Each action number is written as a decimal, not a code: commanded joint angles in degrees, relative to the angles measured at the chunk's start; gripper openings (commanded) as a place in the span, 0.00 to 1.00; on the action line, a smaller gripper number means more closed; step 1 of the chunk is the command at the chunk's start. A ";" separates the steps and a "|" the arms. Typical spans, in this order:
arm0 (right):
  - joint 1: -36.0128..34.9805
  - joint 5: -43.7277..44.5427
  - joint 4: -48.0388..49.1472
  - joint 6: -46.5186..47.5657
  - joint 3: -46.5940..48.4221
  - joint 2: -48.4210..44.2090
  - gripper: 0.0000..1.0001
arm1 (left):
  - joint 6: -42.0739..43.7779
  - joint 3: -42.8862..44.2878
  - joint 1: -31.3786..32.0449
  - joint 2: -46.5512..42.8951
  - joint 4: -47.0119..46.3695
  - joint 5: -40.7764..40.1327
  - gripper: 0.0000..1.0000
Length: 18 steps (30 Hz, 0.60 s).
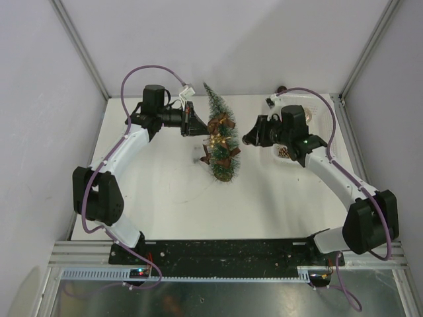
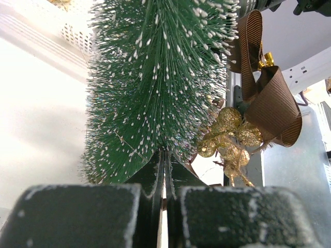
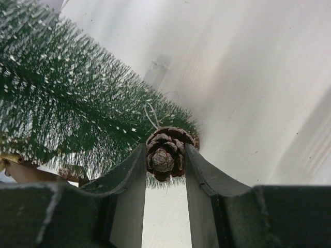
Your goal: Decorate the small christmas tree
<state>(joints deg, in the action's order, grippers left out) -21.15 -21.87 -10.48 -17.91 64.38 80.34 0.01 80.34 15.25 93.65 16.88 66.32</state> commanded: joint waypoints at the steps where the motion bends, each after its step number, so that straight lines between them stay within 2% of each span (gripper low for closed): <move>1: 0.41 -0.29 1.91 0.16 -1.89 -3.36 0.11 | -0.97 2.17 0.27 -1.20 -0.98 0.87 0.00; 18: -1.42 -1.58 2.32 -1.05 -5.90 -8.67 0.11 | -1.18 2.02 0.27 -1.65 -1.01 0.23 0.00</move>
<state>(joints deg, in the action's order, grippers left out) -21.39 -22.55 -10.39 -18.44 58.61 73.45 -0.10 80.34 15.25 93.65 16.88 66.15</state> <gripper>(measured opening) 0.358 0.006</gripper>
